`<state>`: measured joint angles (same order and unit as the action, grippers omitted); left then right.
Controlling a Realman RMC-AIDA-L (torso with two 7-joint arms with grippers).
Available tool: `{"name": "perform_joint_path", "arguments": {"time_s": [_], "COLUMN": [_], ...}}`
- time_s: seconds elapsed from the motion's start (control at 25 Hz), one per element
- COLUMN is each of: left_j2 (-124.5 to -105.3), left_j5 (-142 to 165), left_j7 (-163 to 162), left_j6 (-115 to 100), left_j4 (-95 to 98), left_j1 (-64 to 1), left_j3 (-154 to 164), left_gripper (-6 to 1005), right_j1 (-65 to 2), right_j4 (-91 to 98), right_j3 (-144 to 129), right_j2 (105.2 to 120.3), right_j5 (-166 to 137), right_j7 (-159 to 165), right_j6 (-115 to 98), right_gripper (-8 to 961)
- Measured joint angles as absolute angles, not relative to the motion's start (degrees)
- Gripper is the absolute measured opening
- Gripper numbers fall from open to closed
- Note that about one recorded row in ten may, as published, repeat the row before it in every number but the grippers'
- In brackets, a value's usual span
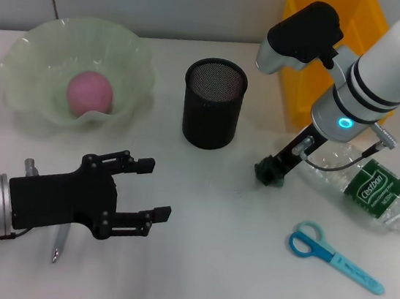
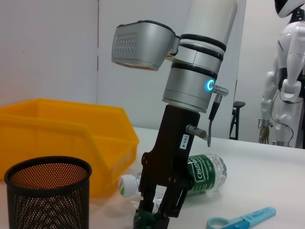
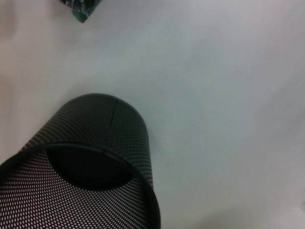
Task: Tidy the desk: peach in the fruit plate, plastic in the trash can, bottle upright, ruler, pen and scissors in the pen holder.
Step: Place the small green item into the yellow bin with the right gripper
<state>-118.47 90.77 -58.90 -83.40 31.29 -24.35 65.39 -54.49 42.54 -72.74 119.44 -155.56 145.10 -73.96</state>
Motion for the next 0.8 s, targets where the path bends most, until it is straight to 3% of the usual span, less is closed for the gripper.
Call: {"name": "perform_joint_path", "arguments": {"time_s": [0.24, 0.8], "left_j2": [-118.48, -118.43], "left_j5": [90.73, 90.80], "left_j7": [-58.88, -58.80], "left_j6": [-83.41, -83.62], "left_j4": [31.29, 31.29], "left_j1": [-24.35, -24.02], "left_j3": [65.39, 65.26], "left_gripper": [811, 811], "right_j1": [-53.01, -41.44], "right_j4": [47.64, 82.60], "right_j3": [-72.71, -69.16], "right_j2": [119.44, 119.07], "right_j5": [-155.46, -160.00], "right_j7": [146.34, 151.49], "right_j6": [-76.60, -86.28], "right_gripper": [414, 385]}}
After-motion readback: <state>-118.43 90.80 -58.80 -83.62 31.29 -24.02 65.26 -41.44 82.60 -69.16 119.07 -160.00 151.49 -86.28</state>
